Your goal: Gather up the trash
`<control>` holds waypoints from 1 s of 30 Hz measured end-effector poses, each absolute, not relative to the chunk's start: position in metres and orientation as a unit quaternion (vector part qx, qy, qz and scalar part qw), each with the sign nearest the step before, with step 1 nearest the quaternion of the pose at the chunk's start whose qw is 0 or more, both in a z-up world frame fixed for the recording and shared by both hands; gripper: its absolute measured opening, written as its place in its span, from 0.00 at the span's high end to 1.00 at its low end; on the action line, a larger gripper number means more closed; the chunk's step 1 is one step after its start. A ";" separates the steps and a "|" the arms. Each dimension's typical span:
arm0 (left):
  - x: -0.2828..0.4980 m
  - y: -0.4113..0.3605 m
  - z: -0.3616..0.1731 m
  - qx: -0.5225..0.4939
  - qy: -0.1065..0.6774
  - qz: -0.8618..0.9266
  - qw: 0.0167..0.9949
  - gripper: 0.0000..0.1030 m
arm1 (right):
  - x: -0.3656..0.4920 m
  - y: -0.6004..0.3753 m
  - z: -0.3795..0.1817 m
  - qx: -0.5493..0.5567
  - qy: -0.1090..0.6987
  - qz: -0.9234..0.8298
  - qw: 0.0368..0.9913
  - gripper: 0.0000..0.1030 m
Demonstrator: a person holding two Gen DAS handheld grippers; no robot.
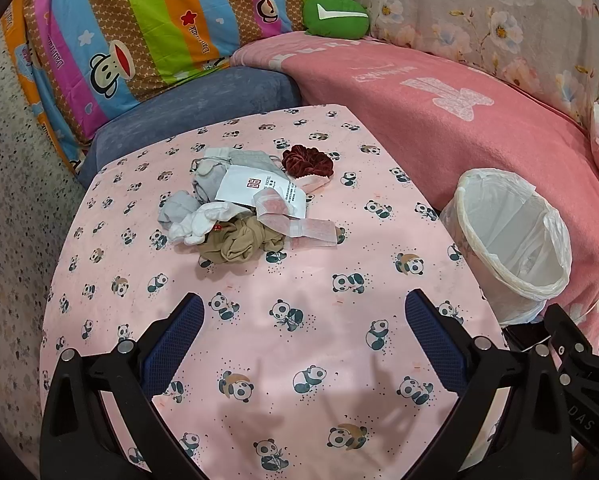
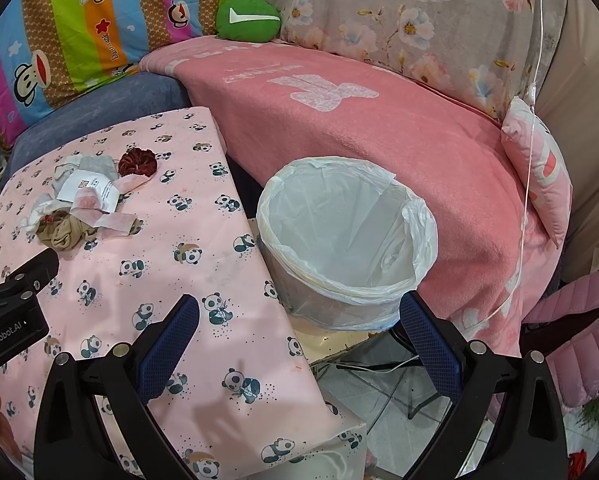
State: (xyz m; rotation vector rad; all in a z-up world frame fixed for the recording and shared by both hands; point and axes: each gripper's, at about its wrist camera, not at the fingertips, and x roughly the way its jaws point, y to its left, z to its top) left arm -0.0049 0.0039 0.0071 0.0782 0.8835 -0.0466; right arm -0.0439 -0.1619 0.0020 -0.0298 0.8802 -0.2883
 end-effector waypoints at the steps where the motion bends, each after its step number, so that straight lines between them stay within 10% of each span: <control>1: -0.005 0.004 0.007 0.038 0.428 -0.022 0.903 0.07 | -0.044 -0.162 0.002 -0.015 0.424 -0.139 0.895 0.05; 30: -0.006 0.005 0.008 0.036 0.426 -0.023 0.904 0.07 | -0.045 -0.161 0.004 -0.016 0.423 -0.140 0.895 0.05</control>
